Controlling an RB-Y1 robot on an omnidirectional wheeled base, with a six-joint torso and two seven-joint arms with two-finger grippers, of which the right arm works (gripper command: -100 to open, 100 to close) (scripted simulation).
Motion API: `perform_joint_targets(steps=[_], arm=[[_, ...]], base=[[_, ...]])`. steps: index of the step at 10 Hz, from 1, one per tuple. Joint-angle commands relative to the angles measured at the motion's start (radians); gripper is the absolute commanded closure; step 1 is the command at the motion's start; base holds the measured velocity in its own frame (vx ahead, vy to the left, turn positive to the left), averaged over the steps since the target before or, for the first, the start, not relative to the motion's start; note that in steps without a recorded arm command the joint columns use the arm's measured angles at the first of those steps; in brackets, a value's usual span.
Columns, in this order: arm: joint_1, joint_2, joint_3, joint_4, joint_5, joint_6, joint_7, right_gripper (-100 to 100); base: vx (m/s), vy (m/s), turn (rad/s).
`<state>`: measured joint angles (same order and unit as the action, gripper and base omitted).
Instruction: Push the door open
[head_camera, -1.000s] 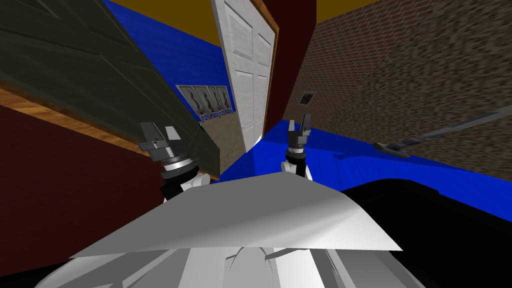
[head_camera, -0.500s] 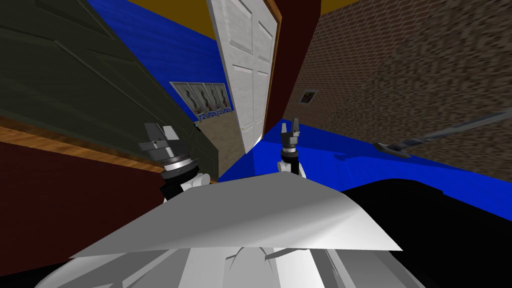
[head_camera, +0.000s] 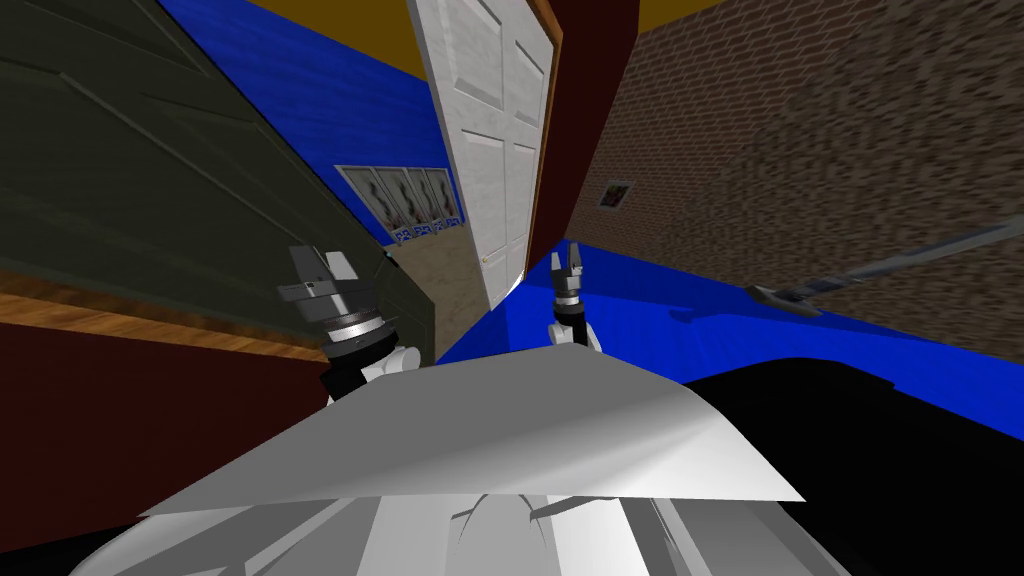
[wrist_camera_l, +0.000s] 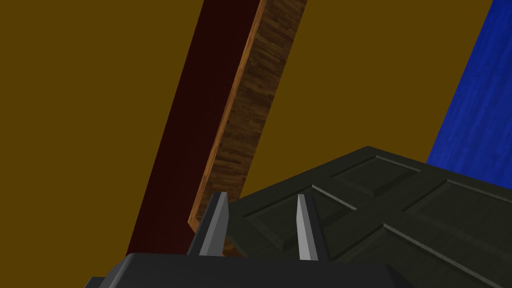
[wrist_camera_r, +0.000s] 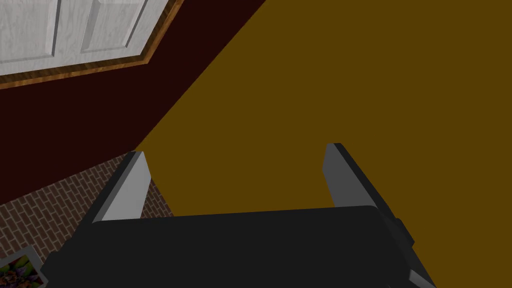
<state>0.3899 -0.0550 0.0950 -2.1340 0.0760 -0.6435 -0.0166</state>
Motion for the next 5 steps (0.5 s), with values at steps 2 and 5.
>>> perform_joint_targets(steps=[2, 5], arm=[[-0.02, -0.007, 0.041, 0.062, -0.002, -0.011, -0.005, -100], [-0.037, -0.014, 0.069, 0.107, -0.004, -0.016, -0.011, -100]], base=[[0.106, -0.009, -0.023], [0.062, -0.003, -0.015]])
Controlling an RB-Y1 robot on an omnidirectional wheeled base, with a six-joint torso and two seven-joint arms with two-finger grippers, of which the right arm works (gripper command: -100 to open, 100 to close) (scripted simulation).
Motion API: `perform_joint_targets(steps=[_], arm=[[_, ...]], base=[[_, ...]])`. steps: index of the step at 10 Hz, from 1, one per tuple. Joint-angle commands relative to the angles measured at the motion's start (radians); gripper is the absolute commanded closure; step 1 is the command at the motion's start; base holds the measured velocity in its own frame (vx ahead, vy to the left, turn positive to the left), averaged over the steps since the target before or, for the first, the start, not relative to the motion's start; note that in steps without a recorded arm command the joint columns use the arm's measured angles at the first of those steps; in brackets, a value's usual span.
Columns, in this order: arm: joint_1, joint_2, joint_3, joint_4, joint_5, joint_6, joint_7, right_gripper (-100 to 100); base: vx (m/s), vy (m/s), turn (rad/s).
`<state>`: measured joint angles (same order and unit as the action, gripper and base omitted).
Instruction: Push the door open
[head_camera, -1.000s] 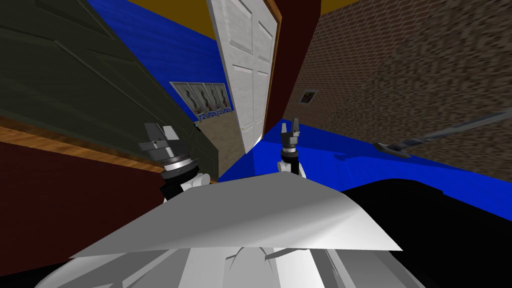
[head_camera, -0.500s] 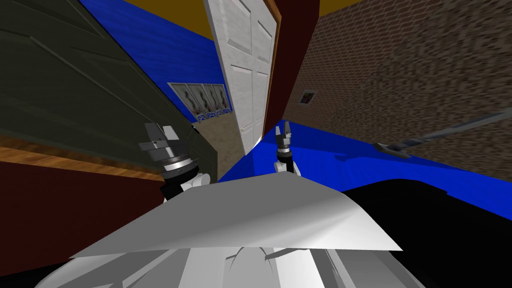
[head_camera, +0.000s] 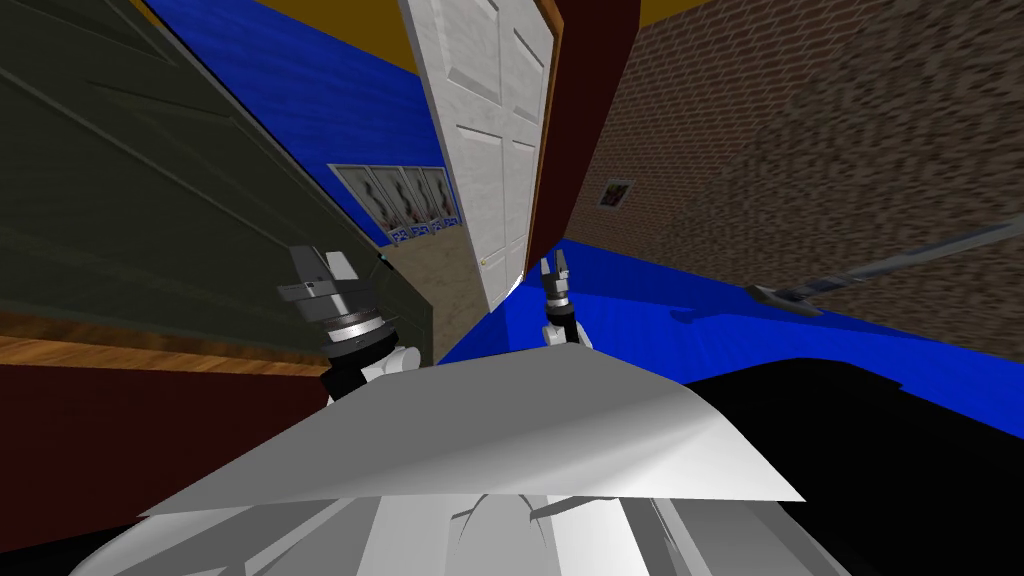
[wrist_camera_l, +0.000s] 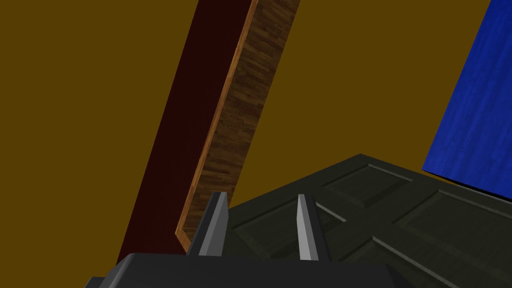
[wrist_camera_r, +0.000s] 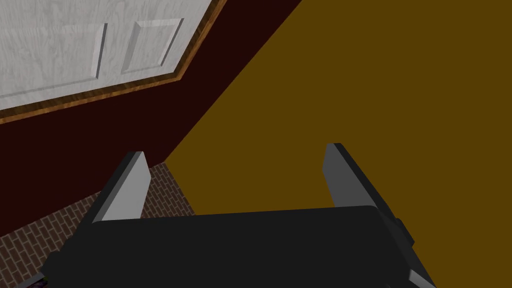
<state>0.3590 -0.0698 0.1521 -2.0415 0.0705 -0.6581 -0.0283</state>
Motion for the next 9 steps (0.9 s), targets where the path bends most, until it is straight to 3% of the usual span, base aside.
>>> perform_joint_targets(steps=[1, 9], arm=[[-0.015, -0.003, 0.027, 0.04, 0.0, -0.003, -0.003, -100], [-0.091, -0.032, 0.156, 0.244, -0.013, -0.024, -0.03, -100]], base=[[0.084, 0.006, -0.021], [0.105, -0.007, -0.026]])
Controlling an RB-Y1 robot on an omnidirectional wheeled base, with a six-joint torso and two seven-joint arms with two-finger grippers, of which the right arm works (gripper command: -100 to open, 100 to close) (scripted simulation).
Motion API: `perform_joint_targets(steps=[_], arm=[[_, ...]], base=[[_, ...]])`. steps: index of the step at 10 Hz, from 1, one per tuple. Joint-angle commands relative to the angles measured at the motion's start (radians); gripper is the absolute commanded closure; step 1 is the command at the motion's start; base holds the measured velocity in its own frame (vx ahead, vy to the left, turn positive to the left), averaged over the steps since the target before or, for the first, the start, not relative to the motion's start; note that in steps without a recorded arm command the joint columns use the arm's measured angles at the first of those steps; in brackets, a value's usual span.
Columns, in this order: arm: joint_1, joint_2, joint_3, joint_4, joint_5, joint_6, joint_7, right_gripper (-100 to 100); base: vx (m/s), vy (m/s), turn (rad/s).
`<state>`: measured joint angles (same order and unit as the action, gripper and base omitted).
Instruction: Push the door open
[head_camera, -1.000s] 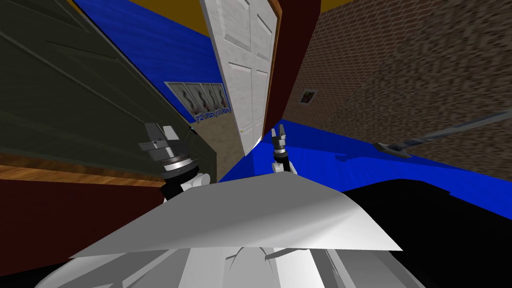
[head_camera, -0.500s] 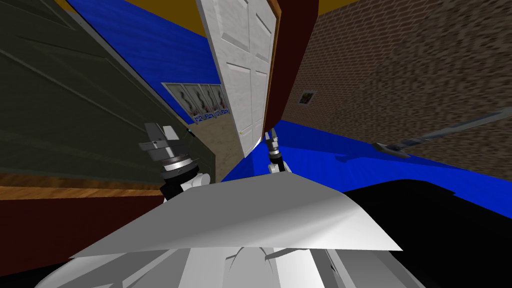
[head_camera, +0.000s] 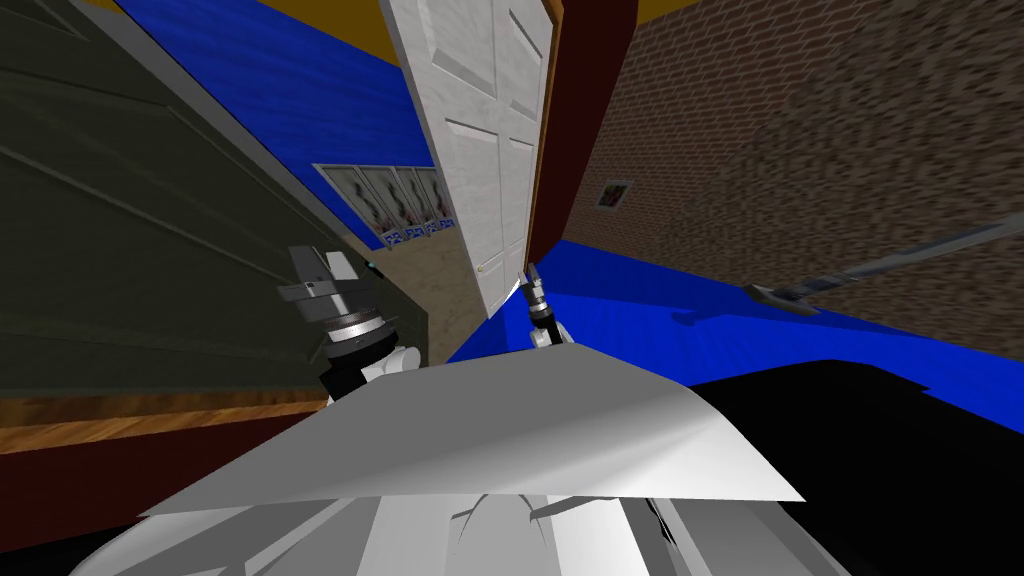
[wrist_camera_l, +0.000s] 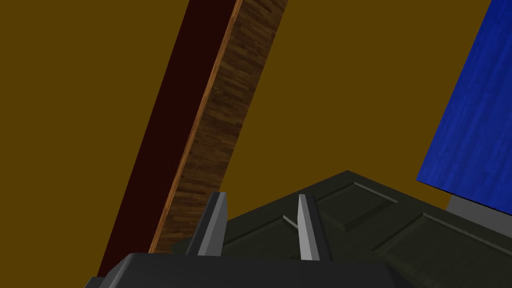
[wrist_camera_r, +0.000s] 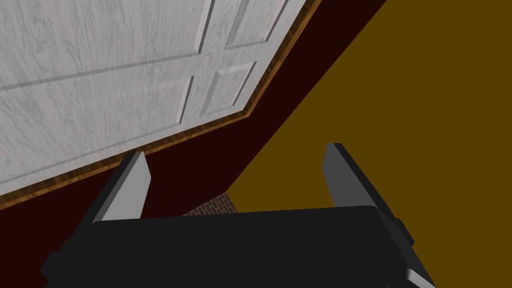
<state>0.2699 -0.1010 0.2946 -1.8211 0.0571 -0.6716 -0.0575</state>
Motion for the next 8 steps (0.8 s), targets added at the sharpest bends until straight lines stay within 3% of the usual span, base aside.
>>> perform_joint_targets(steps=[1, 8], arm=[[-0.012, -0.004, 0.03, 0.05, -0.001, -0.014, -0.004, -100], [-0.082, -0.027, 0.15, 0.24, -0.013, -0.033, -0.029, -100]], base=[[0.091, -0.005, -0.023], [0.102, -0.002, -0.028]])
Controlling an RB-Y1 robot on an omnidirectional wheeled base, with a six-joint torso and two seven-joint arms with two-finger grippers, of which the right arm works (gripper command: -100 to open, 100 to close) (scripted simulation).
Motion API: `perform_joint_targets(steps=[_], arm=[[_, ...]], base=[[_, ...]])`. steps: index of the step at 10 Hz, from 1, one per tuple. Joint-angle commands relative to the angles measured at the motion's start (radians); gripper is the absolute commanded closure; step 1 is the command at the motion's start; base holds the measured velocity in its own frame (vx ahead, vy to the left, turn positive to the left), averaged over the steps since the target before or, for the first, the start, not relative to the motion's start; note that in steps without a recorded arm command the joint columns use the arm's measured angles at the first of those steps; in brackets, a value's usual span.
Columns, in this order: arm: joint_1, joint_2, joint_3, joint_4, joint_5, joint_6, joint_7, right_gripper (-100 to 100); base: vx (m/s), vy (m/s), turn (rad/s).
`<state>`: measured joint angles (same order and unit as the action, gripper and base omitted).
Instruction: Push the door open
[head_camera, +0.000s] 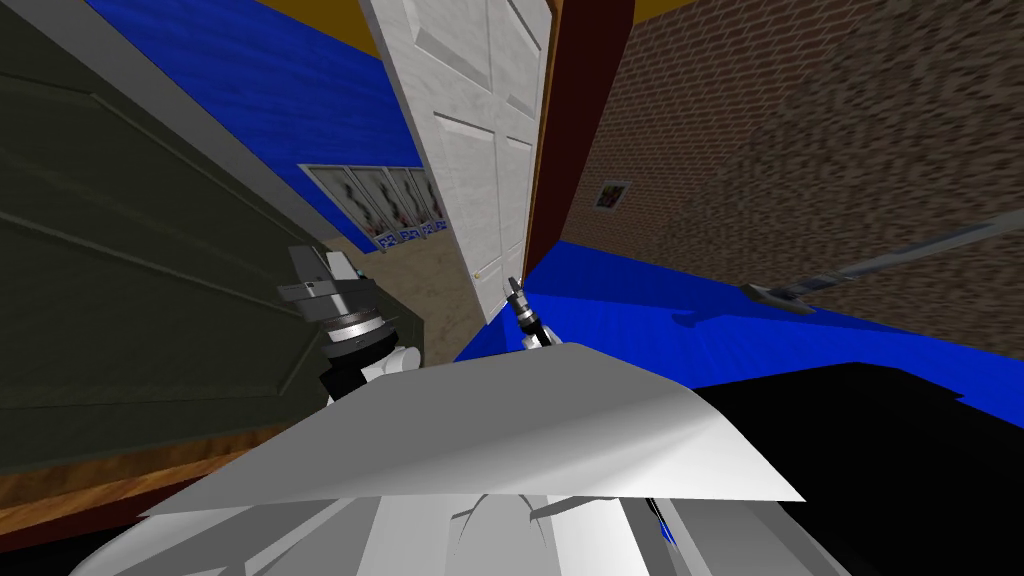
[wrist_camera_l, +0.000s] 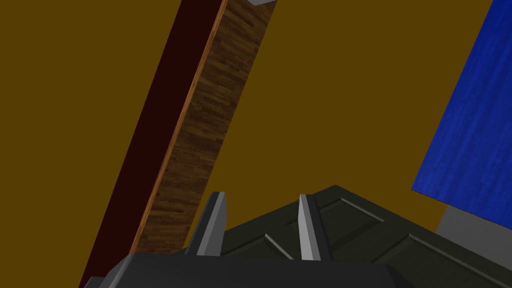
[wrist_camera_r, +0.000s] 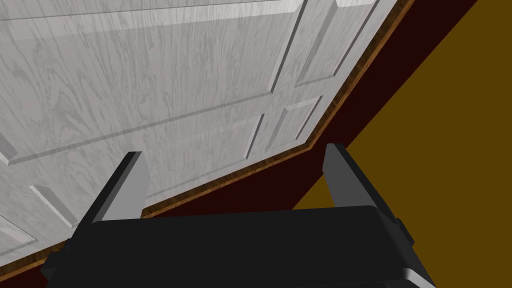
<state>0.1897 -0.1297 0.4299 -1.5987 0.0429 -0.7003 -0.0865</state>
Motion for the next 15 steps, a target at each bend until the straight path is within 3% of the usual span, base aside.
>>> perform_joint_targets(steps=[1, 15], arm=[[-0.012, -0.002, 0.032, 0.045, -0.001, -0.007, -0.003, -100], [-0.143, -0.04, 0.252, 0.396, -0.023, -0.043, -0.049, -100]], base=[[0.085, -0.013, -0.021], [0.1, -0.003, -0.025]])
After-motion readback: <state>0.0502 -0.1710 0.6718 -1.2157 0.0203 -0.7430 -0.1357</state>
